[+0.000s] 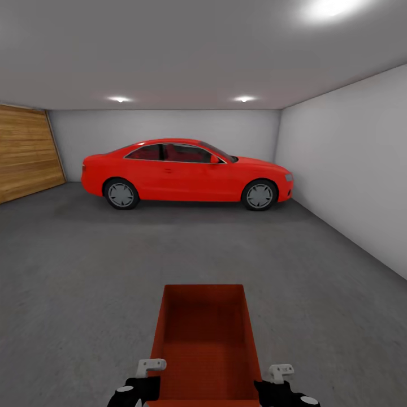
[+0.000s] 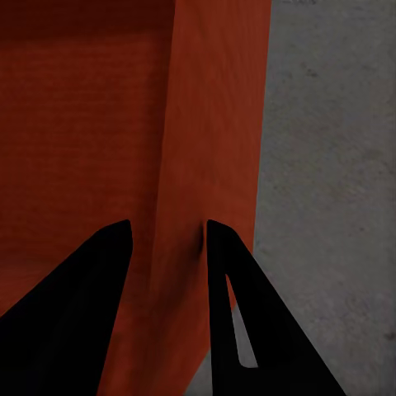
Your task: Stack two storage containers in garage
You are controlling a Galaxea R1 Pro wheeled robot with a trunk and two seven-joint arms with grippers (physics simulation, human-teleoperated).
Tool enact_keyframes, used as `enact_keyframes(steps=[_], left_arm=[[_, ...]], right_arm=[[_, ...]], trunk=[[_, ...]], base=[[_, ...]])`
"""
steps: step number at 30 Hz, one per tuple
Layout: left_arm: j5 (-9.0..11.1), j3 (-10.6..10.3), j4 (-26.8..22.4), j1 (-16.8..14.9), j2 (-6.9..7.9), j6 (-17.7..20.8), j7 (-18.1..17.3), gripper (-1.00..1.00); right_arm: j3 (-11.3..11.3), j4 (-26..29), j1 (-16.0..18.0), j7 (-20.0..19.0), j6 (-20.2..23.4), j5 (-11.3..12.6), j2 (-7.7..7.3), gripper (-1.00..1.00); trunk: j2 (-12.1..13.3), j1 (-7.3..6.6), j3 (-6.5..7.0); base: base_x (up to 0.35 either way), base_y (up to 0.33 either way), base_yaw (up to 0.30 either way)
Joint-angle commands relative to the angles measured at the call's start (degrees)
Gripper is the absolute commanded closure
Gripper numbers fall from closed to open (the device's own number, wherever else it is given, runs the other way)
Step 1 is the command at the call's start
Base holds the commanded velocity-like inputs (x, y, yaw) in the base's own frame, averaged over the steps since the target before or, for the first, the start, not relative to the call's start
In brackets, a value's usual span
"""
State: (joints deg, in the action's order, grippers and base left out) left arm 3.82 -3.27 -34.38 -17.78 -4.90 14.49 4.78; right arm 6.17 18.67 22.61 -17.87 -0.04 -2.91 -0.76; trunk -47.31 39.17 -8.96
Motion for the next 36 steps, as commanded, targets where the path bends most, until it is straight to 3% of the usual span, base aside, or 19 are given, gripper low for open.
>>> enact_keyframes(steps=[1, 17, 36], left_arm=[[-0.04, 0.01, -1.83, -0.06, -1.52, 0.34, 0.49, 1.00], [-0.04, 0.01, -1.83, -0.06, -1.52, 0.37, 0.47, 1.00], [-0.04, 0.01, -1.83, -0.06, -1.52, 0.37, 0.47, 1.00]], right_arm=[[-1.95, -0.13, -0.03, -0.50, -0.01, -0.52, 0.44, 1.00], [-1.95, -0.13, -0.03, -0.50, 0.01, -0.53, 0.41, 1.00], [-1.95, -0.13, -0.03, -0.50, -0.01, -0.53, 0.41, 1.00]], trunk=[[-0.07, 0.01, -0.10], [-0.07, 0.01, -0.10], [-0.07, 0.01, -0.10]], base=[[0.000, 0.000, 0.000], [0.051, 0.000, 0.000], [0.248, 0.000, 0.000]])
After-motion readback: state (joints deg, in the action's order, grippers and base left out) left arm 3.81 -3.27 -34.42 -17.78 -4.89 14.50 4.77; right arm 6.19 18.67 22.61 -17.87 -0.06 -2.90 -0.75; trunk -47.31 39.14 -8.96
